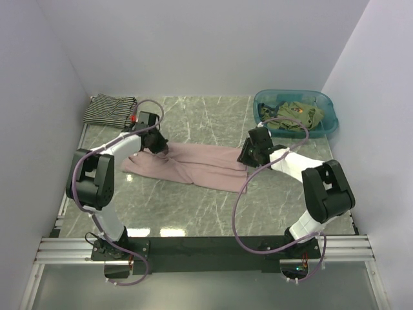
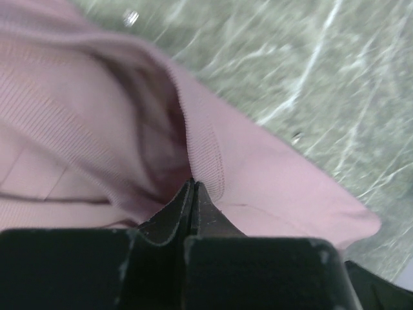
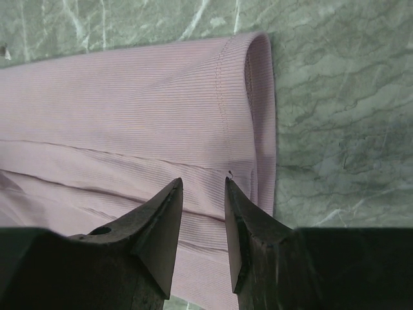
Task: Fold and stack the tank tops
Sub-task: Fold the tank top
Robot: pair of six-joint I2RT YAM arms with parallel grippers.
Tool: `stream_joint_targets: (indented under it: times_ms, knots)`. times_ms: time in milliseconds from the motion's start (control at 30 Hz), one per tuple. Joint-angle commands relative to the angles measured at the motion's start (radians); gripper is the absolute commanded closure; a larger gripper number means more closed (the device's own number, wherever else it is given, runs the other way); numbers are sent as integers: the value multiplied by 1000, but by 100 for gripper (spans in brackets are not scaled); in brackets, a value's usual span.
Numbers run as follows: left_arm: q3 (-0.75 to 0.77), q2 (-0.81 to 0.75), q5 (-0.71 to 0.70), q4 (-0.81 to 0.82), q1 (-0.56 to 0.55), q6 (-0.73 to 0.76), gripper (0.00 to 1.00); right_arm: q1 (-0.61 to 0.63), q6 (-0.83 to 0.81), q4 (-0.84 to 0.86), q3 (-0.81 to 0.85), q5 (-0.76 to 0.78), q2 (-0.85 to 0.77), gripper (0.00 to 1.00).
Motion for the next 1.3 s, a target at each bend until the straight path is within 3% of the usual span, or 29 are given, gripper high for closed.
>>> stream_joint_targets:
  times_ms: [0,333,967,1167,1267]
  knots:
    - [-44,-61,39,5,9,17,99,1,-6,-4,-10,19,-60,60]
    - [-101,-68,78,32,11,37,99,4,-1,-72,-8,120,-83,59]
    - [-21,-11,92,25,14,41,99,8,20,-21,5,94,18,61]
    - [-3,1,92,19,18,43,99,10,17,-34,21,102,9,87]
    - [0,8,92,18,23,46,99,11,14,-41,25,104,4,93]
